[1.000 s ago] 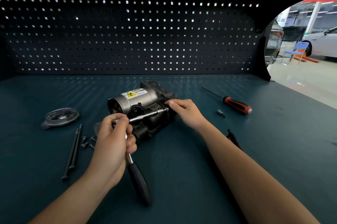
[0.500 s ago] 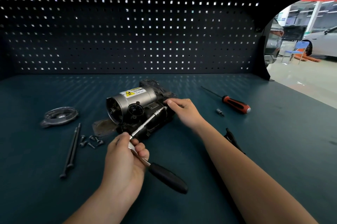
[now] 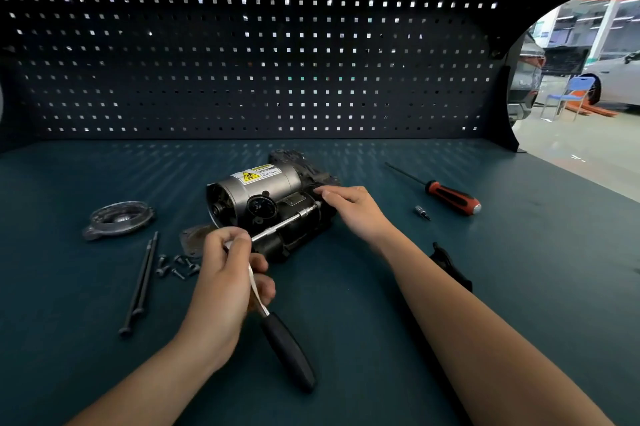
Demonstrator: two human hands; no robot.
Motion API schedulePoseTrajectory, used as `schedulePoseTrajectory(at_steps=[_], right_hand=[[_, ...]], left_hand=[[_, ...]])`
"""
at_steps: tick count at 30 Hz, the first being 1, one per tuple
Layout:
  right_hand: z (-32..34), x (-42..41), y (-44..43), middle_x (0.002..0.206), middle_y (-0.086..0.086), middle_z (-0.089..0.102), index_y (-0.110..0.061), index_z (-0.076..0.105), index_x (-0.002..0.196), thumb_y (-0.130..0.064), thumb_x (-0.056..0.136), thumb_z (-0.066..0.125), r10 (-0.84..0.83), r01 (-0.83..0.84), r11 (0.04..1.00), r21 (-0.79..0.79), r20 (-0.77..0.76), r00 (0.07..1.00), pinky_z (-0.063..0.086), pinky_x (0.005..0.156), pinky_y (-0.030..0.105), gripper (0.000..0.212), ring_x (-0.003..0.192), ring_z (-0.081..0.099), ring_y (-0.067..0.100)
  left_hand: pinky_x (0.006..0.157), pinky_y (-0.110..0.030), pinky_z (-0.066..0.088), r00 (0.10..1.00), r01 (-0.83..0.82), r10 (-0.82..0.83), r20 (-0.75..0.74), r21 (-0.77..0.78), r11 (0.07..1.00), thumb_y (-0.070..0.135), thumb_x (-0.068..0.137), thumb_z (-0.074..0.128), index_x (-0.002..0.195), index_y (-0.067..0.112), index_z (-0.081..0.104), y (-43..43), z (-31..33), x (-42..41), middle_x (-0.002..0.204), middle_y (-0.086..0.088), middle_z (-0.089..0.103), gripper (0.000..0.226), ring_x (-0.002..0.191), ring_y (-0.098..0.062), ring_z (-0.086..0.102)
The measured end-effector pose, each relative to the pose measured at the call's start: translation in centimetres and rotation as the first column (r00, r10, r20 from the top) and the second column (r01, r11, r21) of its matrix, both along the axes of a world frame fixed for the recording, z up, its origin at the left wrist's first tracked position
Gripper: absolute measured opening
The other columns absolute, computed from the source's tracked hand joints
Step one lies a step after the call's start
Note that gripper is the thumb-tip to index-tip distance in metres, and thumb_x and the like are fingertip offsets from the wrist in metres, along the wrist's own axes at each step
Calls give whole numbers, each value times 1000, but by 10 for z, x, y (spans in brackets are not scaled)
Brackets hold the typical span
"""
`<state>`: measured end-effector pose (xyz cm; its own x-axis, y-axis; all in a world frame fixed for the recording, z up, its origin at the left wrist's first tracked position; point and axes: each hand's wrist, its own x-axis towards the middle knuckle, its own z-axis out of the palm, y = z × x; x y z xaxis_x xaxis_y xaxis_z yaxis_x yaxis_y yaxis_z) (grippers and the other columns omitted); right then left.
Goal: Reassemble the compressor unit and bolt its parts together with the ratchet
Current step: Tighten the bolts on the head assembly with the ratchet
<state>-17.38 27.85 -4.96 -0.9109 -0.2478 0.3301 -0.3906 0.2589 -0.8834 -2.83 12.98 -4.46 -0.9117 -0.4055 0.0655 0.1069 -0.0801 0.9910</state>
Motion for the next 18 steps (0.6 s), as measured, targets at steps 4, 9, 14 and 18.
schedulePoseTrajectory(at_steps=[4,9,14,18], right_hand=[[2,0,0,123,3,60,-12,67,115,-12,94,47,-10,9,1000,16,51,999,29,78,-7,28,117,48,5],[-5,5,1,111,9,53,-23,61,123,-24,96,47,-100,100,991,86,-8,995,23,70,-12,30,104,42,2],[-10,9,0,130,2,46,-28,55,129,-25,97,45,-165,187,959,213,-119,979,23,75,-7,34,105,39,3],[-9,23,-7,140,11,42,-15,59,126,-14,89,56,-178,408,823,395,-502,846,36,101,32,37,125,41,27]], left_hand=[[42,-20,38,1000,14,-25,-18,-457,889,32,97,34,88,31,42,-17,-2,-2,53,-3,58,12,36,-6,47],[42,-23,36,997,66,-41,63,-461,885,34,97,34,92,28,43,-27,3,-4,54,-4,53,12,32,-7,42],[30,-15,27,982,109,-125,144,110,988,33,99,38,90,20,46,-16,12,-2,41,1,45,18,27,-7,30],[28,-8,21,980,97,-172,98,521,848,30,99,41,71,17,40,-12,26,-1,43,5,37,30,25,-3,25]])
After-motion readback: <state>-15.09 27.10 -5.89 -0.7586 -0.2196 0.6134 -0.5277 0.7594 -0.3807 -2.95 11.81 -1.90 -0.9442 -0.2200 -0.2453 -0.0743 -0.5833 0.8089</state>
